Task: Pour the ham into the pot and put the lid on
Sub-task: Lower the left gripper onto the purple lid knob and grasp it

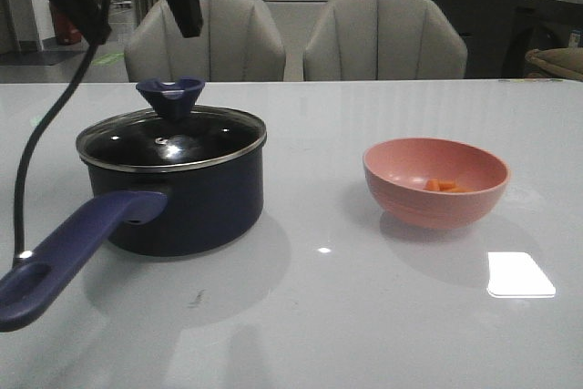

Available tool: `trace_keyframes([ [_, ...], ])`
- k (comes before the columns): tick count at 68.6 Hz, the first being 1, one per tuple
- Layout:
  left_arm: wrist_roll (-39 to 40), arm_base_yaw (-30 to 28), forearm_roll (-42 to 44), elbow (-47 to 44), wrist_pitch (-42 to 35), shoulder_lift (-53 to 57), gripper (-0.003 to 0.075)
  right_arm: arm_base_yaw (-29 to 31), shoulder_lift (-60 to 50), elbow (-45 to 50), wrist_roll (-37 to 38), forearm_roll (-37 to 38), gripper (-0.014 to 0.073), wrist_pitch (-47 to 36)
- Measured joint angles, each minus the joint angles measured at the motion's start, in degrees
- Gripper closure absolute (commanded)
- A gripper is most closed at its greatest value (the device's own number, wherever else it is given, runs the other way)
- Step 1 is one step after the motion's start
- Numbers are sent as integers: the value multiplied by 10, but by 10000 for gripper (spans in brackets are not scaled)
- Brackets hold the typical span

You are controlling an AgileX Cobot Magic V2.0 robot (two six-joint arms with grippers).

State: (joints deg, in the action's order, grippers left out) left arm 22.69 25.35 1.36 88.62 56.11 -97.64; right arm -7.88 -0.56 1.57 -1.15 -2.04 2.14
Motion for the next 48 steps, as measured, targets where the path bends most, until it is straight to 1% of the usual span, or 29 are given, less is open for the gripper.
trace_keyframes([
  [15, 31, 14, 14, 75, 60, -71, 115, 0, 0, 0, 0, 0, 432, 0],
  [21, 46, 14, 21, 92, 74, -87, 114, 0, 0, 0, 0, 0, 432, 0],
  [34, 77, 14, 41, 103, 84, -99, 113, 0, 0, 0, 0, 0, 432, 0],
  [48, 82, 14, 44, 103, 85, -117, 113, 0, 0, 0, 0, 0, 432, 0],
])
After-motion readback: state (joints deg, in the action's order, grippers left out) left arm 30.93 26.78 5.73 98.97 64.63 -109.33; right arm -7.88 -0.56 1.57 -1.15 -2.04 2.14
